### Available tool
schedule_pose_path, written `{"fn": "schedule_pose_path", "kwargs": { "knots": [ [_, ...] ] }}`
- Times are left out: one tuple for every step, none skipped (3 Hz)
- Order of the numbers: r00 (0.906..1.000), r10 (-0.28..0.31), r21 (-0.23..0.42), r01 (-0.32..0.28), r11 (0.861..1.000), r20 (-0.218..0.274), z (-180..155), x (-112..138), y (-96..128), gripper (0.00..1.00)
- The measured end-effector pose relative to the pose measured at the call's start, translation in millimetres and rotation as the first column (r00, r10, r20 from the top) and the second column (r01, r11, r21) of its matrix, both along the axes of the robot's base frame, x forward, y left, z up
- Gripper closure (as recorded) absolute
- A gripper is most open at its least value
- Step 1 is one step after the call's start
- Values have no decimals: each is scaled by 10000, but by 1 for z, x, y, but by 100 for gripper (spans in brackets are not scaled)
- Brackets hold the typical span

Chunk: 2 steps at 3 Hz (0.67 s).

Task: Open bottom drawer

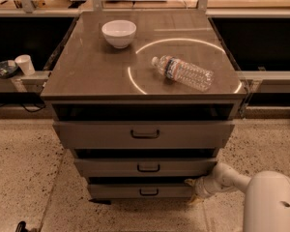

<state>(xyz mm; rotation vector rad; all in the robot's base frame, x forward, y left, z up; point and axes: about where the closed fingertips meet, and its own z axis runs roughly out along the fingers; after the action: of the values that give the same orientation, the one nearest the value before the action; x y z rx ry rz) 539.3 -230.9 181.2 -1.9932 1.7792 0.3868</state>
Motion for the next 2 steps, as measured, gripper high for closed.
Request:
{"fn": "schedule_pose_path", "kwargs": {
  "knots": [
    [9998, 41, 39, -40, 10000, -202, -2, -27, 0, 54],
    [9989, -251, 213, 259, 9994, -387, -1, -86, -10, 51]
  ]
}}
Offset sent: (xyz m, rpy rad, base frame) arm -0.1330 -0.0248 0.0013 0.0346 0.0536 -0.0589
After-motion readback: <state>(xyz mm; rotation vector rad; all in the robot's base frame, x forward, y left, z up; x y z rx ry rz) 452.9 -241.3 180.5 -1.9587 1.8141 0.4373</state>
